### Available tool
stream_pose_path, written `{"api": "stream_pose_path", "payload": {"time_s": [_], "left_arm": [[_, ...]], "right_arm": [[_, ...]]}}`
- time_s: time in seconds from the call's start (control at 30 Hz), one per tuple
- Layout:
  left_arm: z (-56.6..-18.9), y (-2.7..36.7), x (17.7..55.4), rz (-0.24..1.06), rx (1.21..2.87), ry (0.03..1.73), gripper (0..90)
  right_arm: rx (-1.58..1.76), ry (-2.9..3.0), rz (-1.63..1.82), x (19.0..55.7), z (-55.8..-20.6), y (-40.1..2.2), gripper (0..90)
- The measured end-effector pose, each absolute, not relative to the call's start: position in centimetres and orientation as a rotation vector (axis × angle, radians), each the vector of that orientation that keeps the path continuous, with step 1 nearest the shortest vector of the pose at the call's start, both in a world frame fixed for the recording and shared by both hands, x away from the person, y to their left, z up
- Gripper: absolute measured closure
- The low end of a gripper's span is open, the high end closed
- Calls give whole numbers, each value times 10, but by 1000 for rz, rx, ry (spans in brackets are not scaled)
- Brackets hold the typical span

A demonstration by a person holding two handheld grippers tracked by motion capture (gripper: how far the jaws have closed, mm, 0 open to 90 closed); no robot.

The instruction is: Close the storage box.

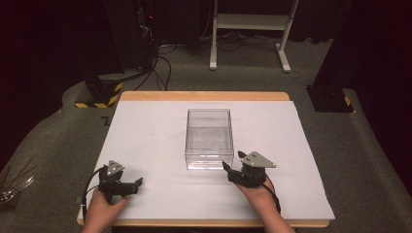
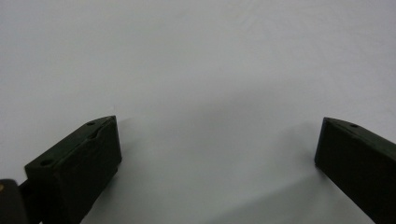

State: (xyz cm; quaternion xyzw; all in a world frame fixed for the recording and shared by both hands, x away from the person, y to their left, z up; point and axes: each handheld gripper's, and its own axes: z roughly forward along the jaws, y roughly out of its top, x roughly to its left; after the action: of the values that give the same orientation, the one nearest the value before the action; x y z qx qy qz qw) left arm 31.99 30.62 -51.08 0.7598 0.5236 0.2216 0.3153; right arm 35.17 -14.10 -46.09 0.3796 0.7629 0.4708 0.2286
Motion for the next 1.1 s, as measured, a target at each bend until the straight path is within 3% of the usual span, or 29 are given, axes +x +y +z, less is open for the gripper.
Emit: {"api": "stream_pose_path", "payload": {"time_s": [0.77,1.1], "left_arm": [[-511,306,320,583,2001,1379,6],[-511,306,320,581,1998,1381,6]], "right_arm": [[1234,2021,1074,332,-496,-233,304],[1174,2065,998,332,-500,-228,303]]}}
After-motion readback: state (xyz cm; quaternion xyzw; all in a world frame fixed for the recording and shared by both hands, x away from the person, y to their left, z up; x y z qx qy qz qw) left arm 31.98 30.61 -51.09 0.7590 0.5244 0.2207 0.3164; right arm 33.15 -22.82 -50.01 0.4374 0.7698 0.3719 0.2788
